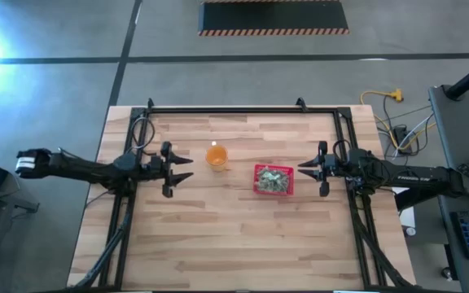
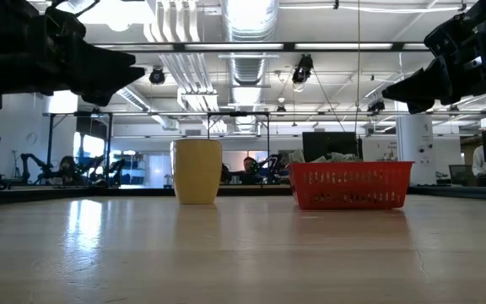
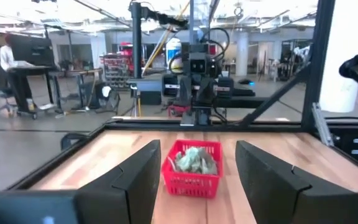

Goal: Pick and place Stevia / Truvia into bins
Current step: Return to Home Position

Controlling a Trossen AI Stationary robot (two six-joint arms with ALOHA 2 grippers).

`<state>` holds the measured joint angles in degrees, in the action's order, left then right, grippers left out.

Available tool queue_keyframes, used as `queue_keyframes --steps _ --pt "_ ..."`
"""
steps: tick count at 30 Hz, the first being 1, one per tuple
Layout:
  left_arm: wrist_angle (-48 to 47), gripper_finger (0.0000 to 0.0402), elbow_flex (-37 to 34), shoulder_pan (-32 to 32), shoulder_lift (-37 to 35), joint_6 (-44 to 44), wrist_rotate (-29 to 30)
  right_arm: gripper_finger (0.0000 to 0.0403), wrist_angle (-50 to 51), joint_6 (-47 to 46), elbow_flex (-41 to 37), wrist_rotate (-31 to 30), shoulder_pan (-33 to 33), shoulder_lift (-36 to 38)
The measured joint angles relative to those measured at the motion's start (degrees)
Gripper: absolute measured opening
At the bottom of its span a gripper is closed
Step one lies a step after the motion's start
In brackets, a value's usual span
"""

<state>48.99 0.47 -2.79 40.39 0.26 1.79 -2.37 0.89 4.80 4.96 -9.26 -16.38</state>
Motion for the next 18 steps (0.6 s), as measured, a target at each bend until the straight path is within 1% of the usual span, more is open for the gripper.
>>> queue_keyframes --steps 5,7,10,13,18 --pt "-6.7 0.0192 0.0 0.9 -5.1 -0.4 0.0 0.0068 -0.3 0.6 0.0 0.3 0.0 2.8" --pt "-7.7 0.0192 0.0 1.3 -6.9 -0.2 0.0 0.0068 -0.3 0.9 -0.1 1.0 0.0 4.6" --pt "-11.9 0.0192 0.0 1.9 -9.5 -0.2 0.0 0.0068 0.0 1.1 -0.4 2.6 0.0 7.5" --pt "-15.5 0.0192 0.0 2.5 -11.9 -0.2 0.0 0.0068 0.5 1.2 -0.9 2.9 0.0 10.2" --pt "-19.0 0.0192 -0.1 3.1 -15.6 0.1 0.1 0.0068 1.1 1.1 -1.7 3.1 0.0 13.5"
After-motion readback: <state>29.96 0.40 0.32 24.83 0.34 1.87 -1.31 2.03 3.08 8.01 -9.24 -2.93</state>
